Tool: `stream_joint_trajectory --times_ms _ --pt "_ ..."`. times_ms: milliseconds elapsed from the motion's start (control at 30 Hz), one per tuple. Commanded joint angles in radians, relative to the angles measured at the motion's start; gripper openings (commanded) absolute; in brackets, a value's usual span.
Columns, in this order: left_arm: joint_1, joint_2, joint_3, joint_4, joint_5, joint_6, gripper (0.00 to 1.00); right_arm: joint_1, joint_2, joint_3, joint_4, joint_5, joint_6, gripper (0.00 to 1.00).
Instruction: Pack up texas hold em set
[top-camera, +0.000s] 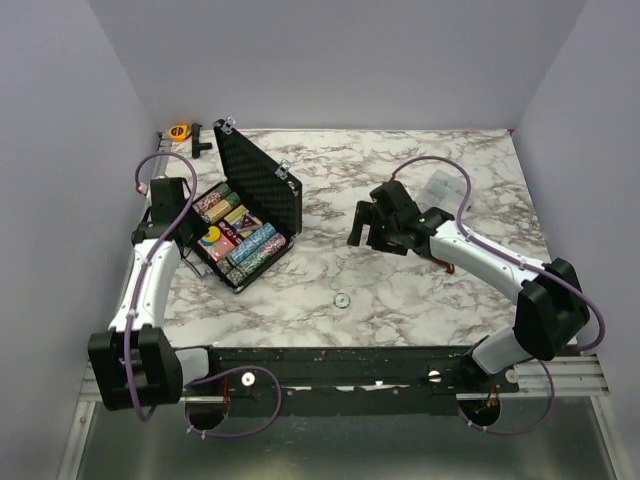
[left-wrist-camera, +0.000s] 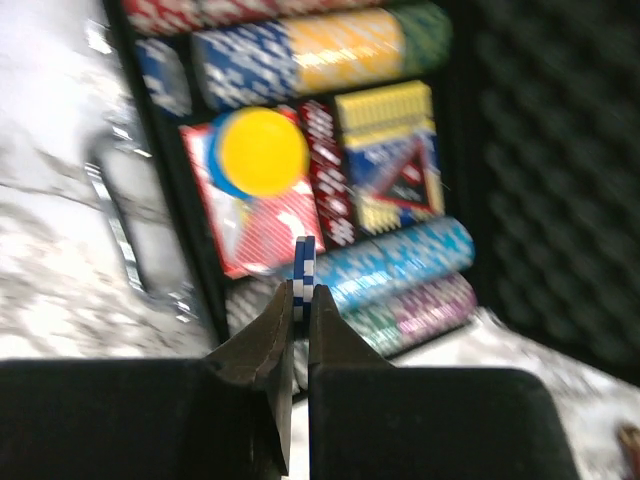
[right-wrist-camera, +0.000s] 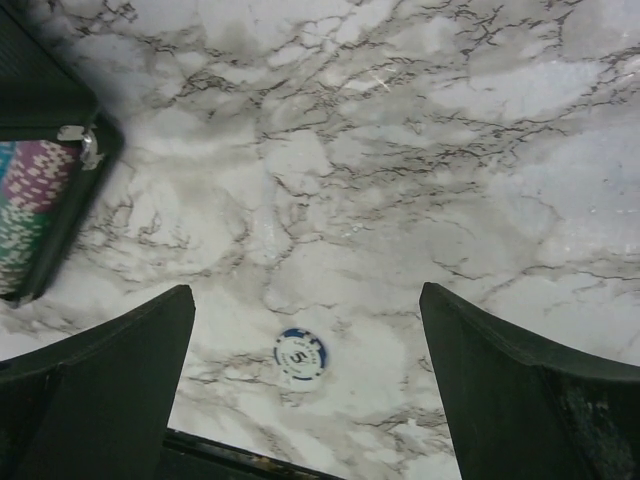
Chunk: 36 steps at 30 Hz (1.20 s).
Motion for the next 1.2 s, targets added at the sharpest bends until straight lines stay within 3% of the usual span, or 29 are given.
stream_joint_trajectory --times_ms 0,300,667,1167 --pt "0.046 0.142 0.067 0.011 -0.23 0.092 0.0 0.005 -0.075 -0.062 0.075 0.041 -0.132 0.96" --pt "0.077 0.374 0.259 0.021 -0.251 0.182 0.0 0.004 -0.101 -0.103 0.095 0.065 -0.191 0.97" --pt "0.104 0.446 0.25 0.027 -0.222 0.154 0.0 0.002 -0.089 -0.126 0.105 0.038 -0.157 0.97" --pt "0.15 0.551 0.295 0.048 -0.116 0.118 0.0 0.002 -0.246 -0.2 0.176 0.028 -0.135 0.96"
